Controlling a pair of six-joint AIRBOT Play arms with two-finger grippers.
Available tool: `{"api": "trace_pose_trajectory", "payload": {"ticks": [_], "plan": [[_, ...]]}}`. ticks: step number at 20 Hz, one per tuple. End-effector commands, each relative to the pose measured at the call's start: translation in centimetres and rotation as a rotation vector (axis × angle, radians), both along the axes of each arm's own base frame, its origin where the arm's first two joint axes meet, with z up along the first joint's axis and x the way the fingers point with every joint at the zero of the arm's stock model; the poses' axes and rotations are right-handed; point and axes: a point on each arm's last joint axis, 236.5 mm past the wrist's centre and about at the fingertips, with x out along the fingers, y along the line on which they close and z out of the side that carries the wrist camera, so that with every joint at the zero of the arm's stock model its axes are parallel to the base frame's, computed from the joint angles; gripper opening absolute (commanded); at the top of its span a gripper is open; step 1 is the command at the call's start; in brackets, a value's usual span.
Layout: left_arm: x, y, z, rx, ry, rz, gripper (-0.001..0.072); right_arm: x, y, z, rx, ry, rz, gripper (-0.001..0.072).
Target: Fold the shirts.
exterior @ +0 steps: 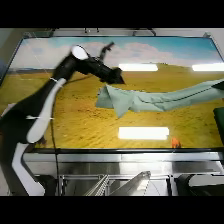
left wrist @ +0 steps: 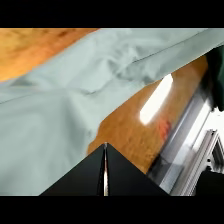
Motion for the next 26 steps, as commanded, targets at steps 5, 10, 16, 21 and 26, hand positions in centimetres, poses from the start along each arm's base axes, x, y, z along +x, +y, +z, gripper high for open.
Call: {"api": "trace_pose_trajectory", "payload": {"ticks": [5,10,16,21,26], "plan": [[-2.0,18.6,4.9,0.077,0.007,0.293,0.0023,3.6,13.6,5.5,-0.017,-0.084,0.178,0.0017],[-6.7,21.6,3.6,0.098,-0.006,0.33,0.0024,6.4,33.5,2.9,-0.025,-0.125,0.358,0.0017],[-11.0,23.4,1.2,0.11,0.008,0.409,0.0024,4.1,51.0,-7.3,-0.039,-0.102,0.48,0.0354],[-12.8,25.3,0.9,0.114,-0.007,0.48,0.0024,1.8,50.4,-4.3,-0.019,-0.17,0.634,0.0287],[-13.8,27.3,1.0,0.119,-0.026,0.543,0.0025,5.2,35.3,-1.0,-0.106,-0.107,0.49,0.0376]]}}
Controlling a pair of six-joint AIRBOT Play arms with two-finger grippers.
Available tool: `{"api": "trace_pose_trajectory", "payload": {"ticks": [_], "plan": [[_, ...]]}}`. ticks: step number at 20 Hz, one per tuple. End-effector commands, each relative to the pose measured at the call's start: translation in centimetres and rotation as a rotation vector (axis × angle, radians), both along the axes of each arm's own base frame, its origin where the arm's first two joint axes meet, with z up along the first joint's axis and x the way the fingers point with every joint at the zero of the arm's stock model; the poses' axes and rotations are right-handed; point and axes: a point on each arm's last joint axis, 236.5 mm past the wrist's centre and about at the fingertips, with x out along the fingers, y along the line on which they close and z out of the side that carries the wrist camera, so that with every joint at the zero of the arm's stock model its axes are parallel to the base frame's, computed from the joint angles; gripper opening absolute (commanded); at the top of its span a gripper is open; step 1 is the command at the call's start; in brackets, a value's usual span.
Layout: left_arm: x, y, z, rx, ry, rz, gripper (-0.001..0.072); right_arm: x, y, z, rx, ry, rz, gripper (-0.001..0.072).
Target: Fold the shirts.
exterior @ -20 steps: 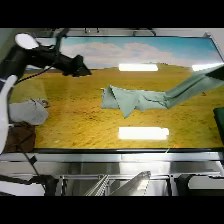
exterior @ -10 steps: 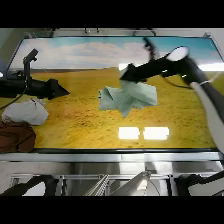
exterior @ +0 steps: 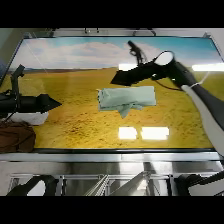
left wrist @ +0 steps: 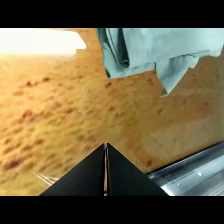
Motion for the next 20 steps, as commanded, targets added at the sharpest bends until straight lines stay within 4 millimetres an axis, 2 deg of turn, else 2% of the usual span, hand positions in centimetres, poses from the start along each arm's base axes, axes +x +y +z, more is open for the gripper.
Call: {"api": "trace_pose_trajectory", "payload": {"ticks": [1,2,3,4,6,8,10,13,15,17,20], "plan": [[-0.8,1.3,0.0,0.007,-0.012,0.043,0.0025,1.3,-11.2,0.4,-0.069,0.081,-0.127,0.0417],[-1.0,1.5,-0.1,0.007,-0.012,0.052,0.0025,1.9,-14.4,-0.2,-0.07,0.119,-0.193,0.042],[-1.2,1.7,-0.1,0.007,-0.013,0.061,0.0025,2.3,-17.1,-0.9,-0.063,0.155,-0.258,0.0502],[-1.3,1.8,-0.2,0.008,-0.014,0.067,0.0025,2.3,-19.6,-2.0,-0.058,0.191,-0.313,0.0547],[-1.5,1.8,-0.5,0.007,-0.009,0.071,0.0025,1.5,-22.6,-4.9,-0.055,0.262,-0.366,0.0547],[-1.3,1.8,-0.6,-0.003,-0.004,0.074,0.0025,0.8,-23.6,-8.0,-0.06,0.31,-0.382,0.0553],[-1.0,1.3,-0.6,-0.045,0.006,0.078,0.0025,0.7,-23.5,-10.6,-0.06,0.351,-0.377,0.0678],[-0.4,0.8,-1.0,-0.091,0.024,0.076,0.0025,0.5,-22.4,-13.8,-0.05,0.42,-0.364,0.0678],[-0.3,0.7,-1.3,-0.1,0.036,0.074,0.0025,0.1,-21.3,-15.2,-0.047,0.445,-0.338,0.0676],[-0.4,0.6,-1.4,-0.101,0.04,0.07,0.0025,-0.1,-19.8,-16.0,-0.04,0.464,-0.314,0.0676],[-0.4,0.6,-1.3,-0.102,0.04,0.069,0.0025,0.6,-16.4,-15.2,0.034,0.431,-0.275,0.067]]}}
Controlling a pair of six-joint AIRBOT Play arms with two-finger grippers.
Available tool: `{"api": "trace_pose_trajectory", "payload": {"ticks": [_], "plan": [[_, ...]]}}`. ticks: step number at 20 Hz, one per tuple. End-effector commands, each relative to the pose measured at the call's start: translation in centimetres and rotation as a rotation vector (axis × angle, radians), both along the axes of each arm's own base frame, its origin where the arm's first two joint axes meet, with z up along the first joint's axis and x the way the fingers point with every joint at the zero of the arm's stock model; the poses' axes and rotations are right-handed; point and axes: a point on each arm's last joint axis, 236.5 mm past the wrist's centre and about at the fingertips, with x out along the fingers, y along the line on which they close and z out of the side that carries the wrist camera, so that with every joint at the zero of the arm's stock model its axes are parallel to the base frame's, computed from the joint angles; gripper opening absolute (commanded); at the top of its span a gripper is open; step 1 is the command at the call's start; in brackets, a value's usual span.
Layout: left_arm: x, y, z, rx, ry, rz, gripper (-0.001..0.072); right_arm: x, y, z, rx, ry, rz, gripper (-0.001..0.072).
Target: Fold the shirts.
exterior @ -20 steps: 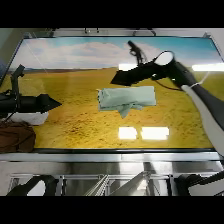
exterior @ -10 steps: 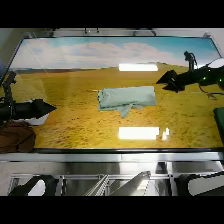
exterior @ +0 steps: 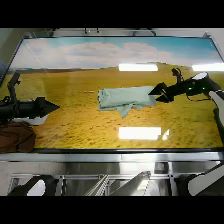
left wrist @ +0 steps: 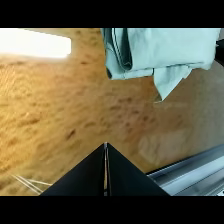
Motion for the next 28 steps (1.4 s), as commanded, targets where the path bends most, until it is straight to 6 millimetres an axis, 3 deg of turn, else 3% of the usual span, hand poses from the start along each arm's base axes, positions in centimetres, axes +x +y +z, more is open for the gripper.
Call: {"api": "trace_pose_trajectory", "payload": {"ticks": [1,2,3,4,7,9,11,13,15,18,20,22,24,25,27,28], "plan": [[0.0,-0.1,0.0,-0.009,0.004,-0.003,0.0024,0.7,3.3,0.2,0.065,-0.037,0.019,0.0664],[-0.1,-0.2,0.0,-0.01,0.006,-0.007,0.0025,0.9,4.2,0.7,0.091,-0.046,0.016,0.0543],[-0.3,-0.3,0.0,-0.014,0.012,-0.014,0.0024,1.2,4.9,1.4,0.12,-0.051,0.006,0.0116],[-0.4,-0.4,0.0,-0.015,0.015,-0.018,0.0025,1.5,5.4,2.2,0.158,-0.056,-0.008,0.0017],[-0.9,-0.6,0.0,-0.015,0.014,-0.047,0.0025,2.0,6.1,5.6,0.234,-0.105,-0.004,0.0015],[-0.8,-0.6,0.0,-0.014,0.012,-0.05,0.0024,2.6,4.9,8.5,0.228,-0.161,-0.028,0.0015],[-0.8,-0.6,0.0,-0.013,0.01,-0.051,0.0025,3.4,2.4,11.7,0.214,-0.231,-0.083,0.0014],[-0.9,-0.7,0.0,-0.013,0.011,-0.052,0.0025,4.0,-1.3,14.8,0.202,-0.283,-0.166,0.0014],[-0.9,-0.7,0.0,-0.014,0.012,-0.054,0.0025,4.2,-6.4,17.9,0.185,-0.323,-0.285,0.0014],[-0.9,-0.7,0.0,-0.014,0.011,-0.054,0.0025,2.9,-16.6,23.9,0.163,-0.386,-0.54,0.0014],[-0.9,-0.7,0.0,-0.014,0.012,-0.055,0.0025,-0.5,-23.9,26.9,0.1,-0.386,-0.745,0.0014],[-0.9,-0.7,0.0,-0.014,0.011,-0.053,0.0025,-6.5,-30.6,27.7,-0.04,-0.308,-0.96,0.0014],[-0.9,-0.7,0.0,-0.014,0.011,-0.054,0.0025,-15.7,-36.2,25.5,-0.3,-0.103,-1.143,0.0014],[-0.9,-0.7,0.0,-0.012,0.009,-0.057,0.0025,-22.1,-38.6,23.7,-0.492,0.069,-1.228,0.0014],[-0.9,-0.7,0.0,-0.007,0.0,-0.067,0.0024,-33.0,-40.9,21.5,-0.787,0.379,-1.308,0.0015],[-0.9,-0.8,0.0,-0.004,-0.004,-0.074,0.0025,-36.0,-40.9,20.1,-0.84,0.476,-1.303,0.0015]]}}
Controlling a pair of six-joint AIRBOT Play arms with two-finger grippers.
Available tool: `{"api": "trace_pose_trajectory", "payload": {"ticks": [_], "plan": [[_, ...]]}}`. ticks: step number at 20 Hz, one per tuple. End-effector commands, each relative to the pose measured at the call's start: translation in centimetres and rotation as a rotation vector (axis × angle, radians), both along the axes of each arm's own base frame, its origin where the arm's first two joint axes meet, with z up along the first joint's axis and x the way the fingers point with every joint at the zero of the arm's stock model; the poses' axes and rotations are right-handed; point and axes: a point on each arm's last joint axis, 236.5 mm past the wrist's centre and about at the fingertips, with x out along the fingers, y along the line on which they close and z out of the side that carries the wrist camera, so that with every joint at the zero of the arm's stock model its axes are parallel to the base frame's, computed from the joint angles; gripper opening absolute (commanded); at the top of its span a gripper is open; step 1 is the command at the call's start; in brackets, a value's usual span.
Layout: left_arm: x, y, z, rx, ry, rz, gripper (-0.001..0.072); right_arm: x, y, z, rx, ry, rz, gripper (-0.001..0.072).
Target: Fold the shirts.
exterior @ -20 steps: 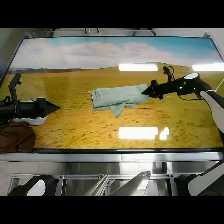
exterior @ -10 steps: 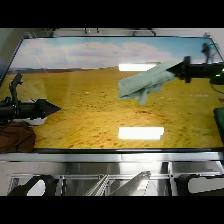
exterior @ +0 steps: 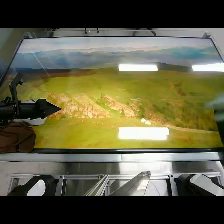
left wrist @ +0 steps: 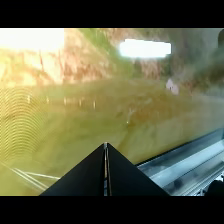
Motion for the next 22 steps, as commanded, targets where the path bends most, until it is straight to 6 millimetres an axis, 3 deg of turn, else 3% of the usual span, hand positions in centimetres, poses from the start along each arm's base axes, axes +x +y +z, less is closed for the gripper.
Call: {"api": "trace_pose_trajectory", "payload": {"ticks": [1,3,6,8,11,12,13,14,17,19,21,22], "plan": [[-0.1,-0.4,0.0,0.01,-0.017,-0.028,0.0025,-17.4,-2.8,-4.2,-0.063,0.518,-0.31,0.0015],[-0.3,-1.3,0.0,0.013,-0.022,-0.063,0.0025,-19.2,-0.9,-9.1,0.047,0.574,-0.309,0.0016],[-1.0,-3.3,0.0,0.014,-0.024,-0.127,0.0024,-19.8,1.0,-14.7,0.108,0.607,-0.276,0.0016],[-1.4,-4.3,0.0,0.014,-0.025,-0.162,0.0024,-19.2,0.9,-15.9,0.116,0.587,-0.27,0.0016],[-1.4,-5.0,0.0,0.018,-0.034,-0.178,0.0024,-18.8,0.6,-15.9,0.108,0.569,-0.273,0.0018],[-1.4,-5.0,0.0,0.018,-0.034,-0.177,0.0024,-18.8,0.6,-15.9,0.109,0.569,-0.273,0.0066],[-1.3,-5.0,0.0,0.018,-0.035,-0.176,0.0024,-18.9,0.8,-15.8,0.116,0.574,-0.272,0.0342],[-1.3,-5.0,0.0,0.018,-0.035,-0.176,0.0024,-19.0,1.0,-15.5,0.124,0.579,-0.264,0.072],[-1.3,-5.0,0.0,0.018,-0.036,-0.175,0.0024,-16.3,0.2,-12.7,0.119,0.473,-0.256,0.0704],[-1.2,-5.0,0.0,0.018,-0.038,-0.172,0.0024,-11.1,-0.7,-8.7,0.099,0.257,-0.219,0.0704],[-1.1,-5.2,0.3,0.003,-0.045,-0.169,0.0023,-4.6,-0.8,-3.6,0.062,0.01,-0.149,0.0701],[-1.0,-5.1,0.5,0.007,-0.051,-0.17,0.0023,-1.0,-0.1,-1.0,0.033,-0.11,-0.071,0.0617]]}}
